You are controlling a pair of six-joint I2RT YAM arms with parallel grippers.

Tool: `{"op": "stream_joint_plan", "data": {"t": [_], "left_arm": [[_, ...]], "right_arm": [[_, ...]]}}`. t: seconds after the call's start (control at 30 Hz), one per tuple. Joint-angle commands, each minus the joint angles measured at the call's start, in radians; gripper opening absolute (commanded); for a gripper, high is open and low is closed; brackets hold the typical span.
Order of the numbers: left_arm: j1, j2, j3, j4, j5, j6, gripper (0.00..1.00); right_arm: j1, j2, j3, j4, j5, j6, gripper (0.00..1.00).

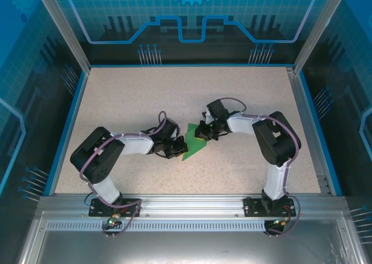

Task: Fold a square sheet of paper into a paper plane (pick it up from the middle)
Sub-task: Fourth fold the wing at the center of the table.

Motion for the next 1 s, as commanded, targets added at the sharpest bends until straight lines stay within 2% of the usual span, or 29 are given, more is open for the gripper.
{"op": "stream_joint_plan", "data": {"t": [0.0, 0.27, 0.4, 0.47, 0.6, 0.97], "left_arm": [[-0.014, 0.055, -0.026, -0.174, -0.048, 0.042, 0.02], [-0.02, 0.081, 0.01, -0.189, -0.041, 0.059, 0.01], [-0.021, 0.079, 0.011, -0.193, -0.041, 0.063, 0.01], [-0.02, 0.075, 0.01, -0.199, -0.045, 0.065, 0.01], [-0.02, 0.077, 0.003, -0.198, -0.046, 0.064, 0.01], [-0.02, 0.094, -0.043, -0.163, -0.034, 0.056, 0.0]], "right_arm": [[0.012, -0.057, 0.022, -0.032, 0.03, -0.026, 0.09], [0.113, -0.025, 0.036, -0.02, 0.081, 0.0, 0.09], [0.125, 0.027, 0.043, 0.004, 0.062, 0.008, 0.09], [0.125, 0.038, 0.049, -0.017, 0.099, -0.001, 0.09], [0.087, 0.057, 0.054, -0.073, 0.21, -0.02, 0.09], [-0.058, 0.064, 0.044, -0.04, 0.184, -0.043, 0.1]]}}
